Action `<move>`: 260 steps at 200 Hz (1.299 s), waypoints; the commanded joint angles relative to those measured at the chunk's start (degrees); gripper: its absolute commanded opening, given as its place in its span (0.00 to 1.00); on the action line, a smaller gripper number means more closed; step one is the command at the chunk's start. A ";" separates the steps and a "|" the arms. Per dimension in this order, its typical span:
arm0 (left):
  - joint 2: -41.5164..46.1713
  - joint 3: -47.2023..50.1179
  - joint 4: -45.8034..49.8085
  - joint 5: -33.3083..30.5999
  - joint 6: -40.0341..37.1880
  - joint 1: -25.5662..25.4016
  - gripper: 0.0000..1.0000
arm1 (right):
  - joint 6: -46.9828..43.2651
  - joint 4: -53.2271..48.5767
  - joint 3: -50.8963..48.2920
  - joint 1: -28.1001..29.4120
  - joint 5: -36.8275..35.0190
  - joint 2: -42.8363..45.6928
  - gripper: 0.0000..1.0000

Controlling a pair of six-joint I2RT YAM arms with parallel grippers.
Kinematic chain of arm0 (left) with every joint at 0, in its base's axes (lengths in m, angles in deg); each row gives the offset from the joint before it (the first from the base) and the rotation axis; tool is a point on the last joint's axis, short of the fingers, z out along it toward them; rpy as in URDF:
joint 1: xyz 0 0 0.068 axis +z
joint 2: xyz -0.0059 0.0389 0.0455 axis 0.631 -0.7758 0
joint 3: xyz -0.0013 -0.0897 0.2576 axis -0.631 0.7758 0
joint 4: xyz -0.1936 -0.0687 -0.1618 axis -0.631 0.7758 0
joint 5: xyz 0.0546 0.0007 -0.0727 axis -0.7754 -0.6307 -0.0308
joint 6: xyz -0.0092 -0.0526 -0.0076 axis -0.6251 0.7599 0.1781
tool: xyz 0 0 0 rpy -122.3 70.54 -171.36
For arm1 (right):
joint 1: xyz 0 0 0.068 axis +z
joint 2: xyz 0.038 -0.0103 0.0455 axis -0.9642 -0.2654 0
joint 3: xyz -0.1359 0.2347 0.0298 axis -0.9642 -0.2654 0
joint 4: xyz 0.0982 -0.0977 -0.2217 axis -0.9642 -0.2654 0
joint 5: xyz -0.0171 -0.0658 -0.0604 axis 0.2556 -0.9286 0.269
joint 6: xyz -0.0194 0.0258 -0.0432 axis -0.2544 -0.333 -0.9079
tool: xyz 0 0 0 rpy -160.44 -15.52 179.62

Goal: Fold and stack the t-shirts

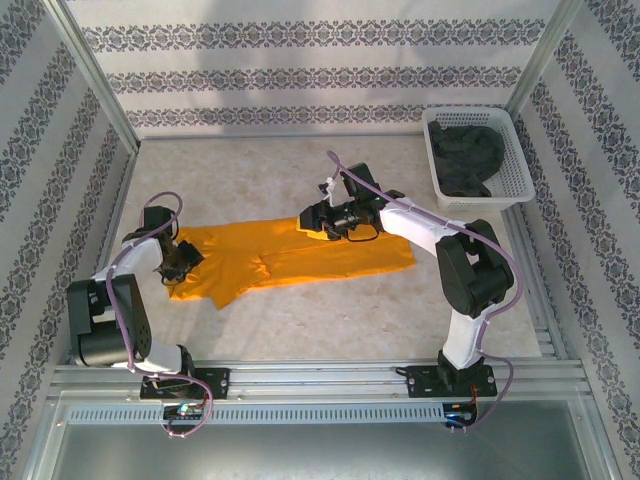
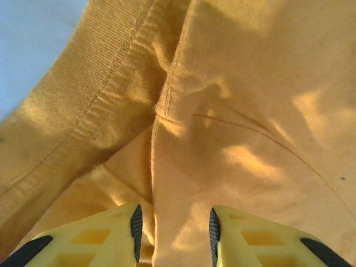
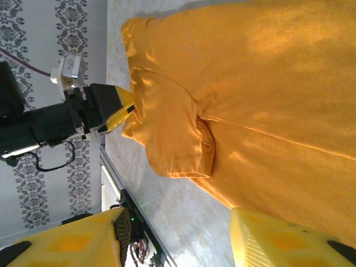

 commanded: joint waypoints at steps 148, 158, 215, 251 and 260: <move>2.77 3.72 -1.68 0.52 -0.91 0.54 0.11 | 0.24 0.30 0.08 -0.13 0.20 0.20 0.51; 2.86 3.52 -1.51 0.55 -0.83 0.54 0.04 | 0.24 0.23 0.20 -0.17 0.20 0.09 0.51; 5.29 0.51 0.75 -0.71 2.51 0.54 0.00 | 4.57 7.10 -1.12 -1.06 2.44 1.10 0.51; 5.37 -2.92 2.33 -0.76 5.96 0.63 0.00 | 7.40 10.87 -1.48 -1.88 3.09 1.44 0.51; 5.09 -3.95 2.77 -0.77 6.46 0.67 0.00 | 7.50 10.86 -1.38 -1.99 3.08 1.34 0.51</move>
